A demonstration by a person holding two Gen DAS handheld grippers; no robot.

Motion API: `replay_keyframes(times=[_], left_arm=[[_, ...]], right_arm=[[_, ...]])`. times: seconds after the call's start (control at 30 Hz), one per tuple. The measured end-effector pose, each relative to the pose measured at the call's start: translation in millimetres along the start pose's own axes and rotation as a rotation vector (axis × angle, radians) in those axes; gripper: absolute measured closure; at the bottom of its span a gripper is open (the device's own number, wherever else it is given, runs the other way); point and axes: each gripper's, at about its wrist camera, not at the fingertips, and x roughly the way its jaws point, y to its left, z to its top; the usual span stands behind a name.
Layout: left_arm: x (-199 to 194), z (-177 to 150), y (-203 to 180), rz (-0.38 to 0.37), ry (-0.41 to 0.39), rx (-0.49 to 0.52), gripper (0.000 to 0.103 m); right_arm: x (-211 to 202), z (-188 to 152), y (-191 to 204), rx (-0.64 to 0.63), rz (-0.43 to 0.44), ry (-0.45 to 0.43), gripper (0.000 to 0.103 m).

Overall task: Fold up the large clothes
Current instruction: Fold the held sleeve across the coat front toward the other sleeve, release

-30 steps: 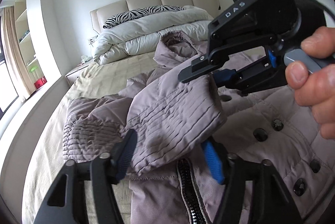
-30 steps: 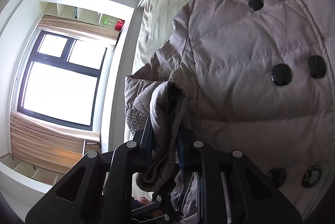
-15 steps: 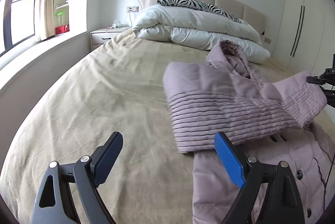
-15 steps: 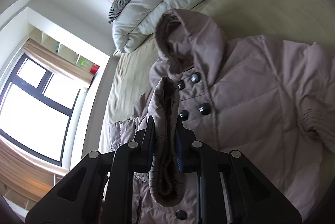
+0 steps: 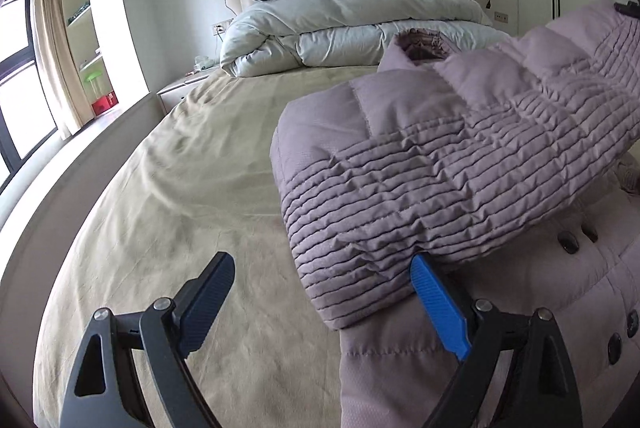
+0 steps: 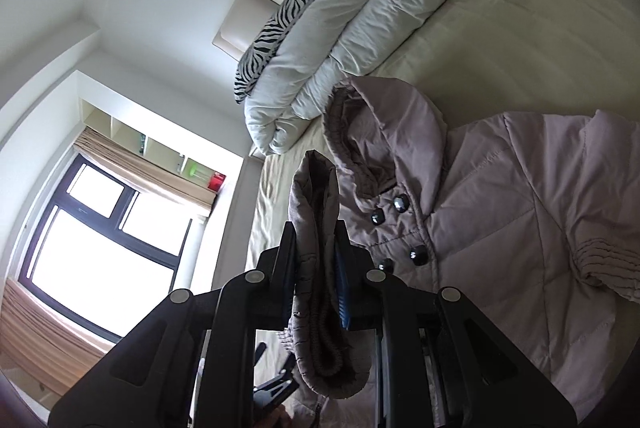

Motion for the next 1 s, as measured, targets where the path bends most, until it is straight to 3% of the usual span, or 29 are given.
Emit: replay_keyframes(times=[0.13,0.23,0.3,0.4,0.47,0.6,0.7,0.8,1.0], left_arm=[[2,13,-3,0.003,-0.035,-0.002,0.011],[-26,9,-20,-0.009,-0.162,0.060,0.012],[-38,5,-40,0.016,-0.221,0.160,0.011],[-27,6,-66,0.102,-0.206,0.290,0.009],[-14,10,-72,0.124,-0.173,0.316,0.009],[-5,20,-53,0.152,-0.159,0.227,0.013],[-1,23,-27,0.133,-0.136,0.122,0.016],[9,19,-9,0.109,-0.076,0.057,0.029],[22,-1,0,0.153,-0.044,0.033,0.027]], right_arm=[[-14,3,31,-0.036,0.031,-0.040,0.087],[-20,9,38,-0.013,0.055,-0.051,0.087],[-23,11,41,0.007,0.080,-0.049,0.087],[-27,10,49,0.016,0.111,-0.050,0.087],[-29,10,56,0.012,0.118,-0.052,0.087],[-36,14,61,-0.002,0.099,-0.070,0.087],[-33,16,42,0.022,0.060,-0.070,0.087],[-17,12,3,0.074,-0.016,-0.061,0.087],[22,-5,-95,0.187,-0.203,-0.036,0.088]])
